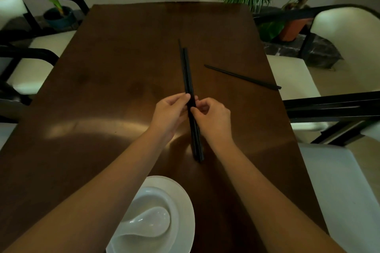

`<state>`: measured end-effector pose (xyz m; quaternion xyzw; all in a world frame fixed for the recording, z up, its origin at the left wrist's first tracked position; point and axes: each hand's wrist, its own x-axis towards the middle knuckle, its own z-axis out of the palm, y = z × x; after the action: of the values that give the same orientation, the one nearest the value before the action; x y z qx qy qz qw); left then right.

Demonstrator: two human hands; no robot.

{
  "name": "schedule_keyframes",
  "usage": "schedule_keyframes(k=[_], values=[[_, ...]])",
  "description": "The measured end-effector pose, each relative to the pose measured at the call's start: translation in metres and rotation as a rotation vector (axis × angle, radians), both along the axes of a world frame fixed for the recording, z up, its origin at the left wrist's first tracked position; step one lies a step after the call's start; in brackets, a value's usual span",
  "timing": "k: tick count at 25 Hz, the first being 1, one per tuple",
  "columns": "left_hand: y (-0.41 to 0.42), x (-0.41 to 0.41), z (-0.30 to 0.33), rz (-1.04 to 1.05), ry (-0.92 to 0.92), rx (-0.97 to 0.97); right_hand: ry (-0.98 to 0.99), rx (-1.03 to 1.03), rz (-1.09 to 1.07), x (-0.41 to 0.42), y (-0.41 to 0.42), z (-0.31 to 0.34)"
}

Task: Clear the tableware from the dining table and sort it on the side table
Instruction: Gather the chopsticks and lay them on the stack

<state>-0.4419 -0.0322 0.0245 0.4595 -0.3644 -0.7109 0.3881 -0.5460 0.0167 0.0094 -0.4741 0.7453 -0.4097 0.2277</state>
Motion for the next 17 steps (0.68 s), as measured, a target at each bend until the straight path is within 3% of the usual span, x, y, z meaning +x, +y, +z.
schedule_keyframes(k=[6, 9, 11, 14, 17], values=[[-0.009, -0.007, -0.007, 0.116, -0.157, 0.018, 0.283, -0.128, 0.195, 0.003, -0.005, -0.019], [-0.016, -0.008, -0.004, 0.125, -0.080, 0.081, 0.390, -0.122, 0.041, -0.048, -0.026, -0.031], [-0.022, -0.007, -0.003, 0.135, -0.056, 0.086, 0.519, 0.067, -0.080, -0.102, -0.054, -0.037], [-0.029, -0.006, -0.003, 0.153, -0.049, 0.114, 0.847, 0.431, -0.029, -0.157, -0.088, -0.042], [-0.032, -0.007, -0.008, 0.158, -0.056, 0.153, 0.949, 0.550, 0.057, -0.171, -0.098, -0.048]])
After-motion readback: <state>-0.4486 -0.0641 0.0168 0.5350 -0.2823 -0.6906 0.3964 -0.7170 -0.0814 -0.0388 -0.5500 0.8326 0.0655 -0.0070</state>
